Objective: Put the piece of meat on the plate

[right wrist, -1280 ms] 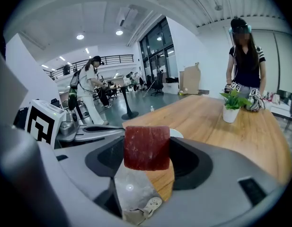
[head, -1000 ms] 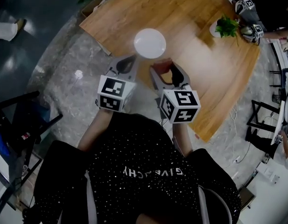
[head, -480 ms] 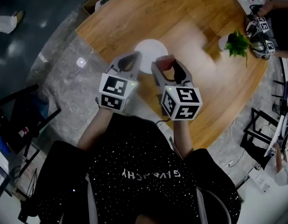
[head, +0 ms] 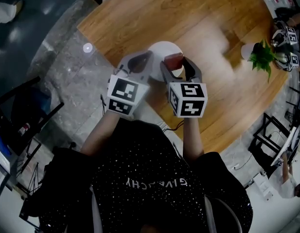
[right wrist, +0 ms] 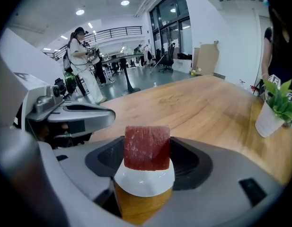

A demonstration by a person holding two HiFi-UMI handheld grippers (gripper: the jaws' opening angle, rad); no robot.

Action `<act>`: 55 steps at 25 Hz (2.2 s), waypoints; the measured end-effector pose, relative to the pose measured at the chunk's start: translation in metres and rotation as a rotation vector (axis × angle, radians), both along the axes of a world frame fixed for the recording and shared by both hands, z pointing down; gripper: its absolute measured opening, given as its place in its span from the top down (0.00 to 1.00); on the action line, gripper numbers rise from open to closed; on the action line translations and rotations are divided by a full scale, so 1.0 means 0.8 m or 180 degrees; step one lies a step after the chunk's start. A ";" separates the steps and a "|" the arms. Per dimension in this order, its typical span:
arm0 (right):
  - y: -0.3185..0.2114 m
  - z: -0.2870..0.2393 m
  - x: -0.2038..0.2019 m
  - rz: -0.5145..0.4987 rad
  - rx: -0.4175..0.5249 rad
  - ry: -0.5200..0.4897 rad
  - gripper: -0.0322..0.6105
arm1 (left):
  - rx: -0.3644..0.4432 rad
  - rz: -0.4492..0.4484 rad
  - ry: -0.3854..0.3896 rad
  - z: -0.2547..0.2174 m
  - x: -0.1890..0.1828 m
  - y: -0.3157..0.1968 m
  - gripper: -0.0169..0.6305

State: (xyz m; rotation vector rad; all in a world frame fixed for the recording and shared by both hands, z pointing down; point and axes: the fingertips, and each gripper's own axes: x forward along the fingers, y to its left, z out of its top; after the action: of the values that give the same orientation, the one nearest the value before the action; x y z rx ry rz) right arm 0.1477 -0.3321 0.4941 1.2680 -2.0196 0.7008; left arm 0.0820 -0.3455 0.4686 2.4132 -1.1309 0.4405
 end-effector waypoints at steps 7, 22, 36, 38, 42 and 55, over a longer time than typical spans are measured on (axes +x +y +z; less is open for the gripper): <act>0.001 0.041 -0.012 -0.0187 -0.0371 0.0162 0.49 | -0.0042 -0.0034 -0.0017 0.018 -0.002 -0.006 0.96; 0.003 0.084 -0.022 -0.0647 -0.1004 0.0704 0.49 | -0.0096 -0.0036 0.0053 0.036 -0.004 -0.018 0.96; 0.001 0.082 -0.023 -0.0530 -0.0953 0.0682 0.49 | -0.0079 -0.0149 0.0058 0.031 -0.015 -0.015 0.96; 0.002 0.079 -0.023 -0.0518 -0.0896 0.0740 0.49 | -0.0064 -0.0193 0.0040 0.027 -0.020 -0.013 0.96; 0.001 0.064 -0.024 -0.0473 -0.0679 0.0819 0.49 | -0.0029 -0.0264 0.0046 0.017 -0.026 -0.005 0.96; 0.029 -0.007 -0.013 0.0102 0.0035 0.0484 0.49 | 0.0187 -0.0228 0.0051 -0.022 -0.019 0.028 0.96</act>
State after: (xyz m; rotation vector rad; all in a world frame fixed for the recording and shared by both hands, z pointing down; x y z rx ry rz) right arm 0.1377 -0.3092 0.4888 1.3219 -1.8862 0.5903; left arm 0.0671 -0.3231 0.4507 2.4130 -1.2353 0.3689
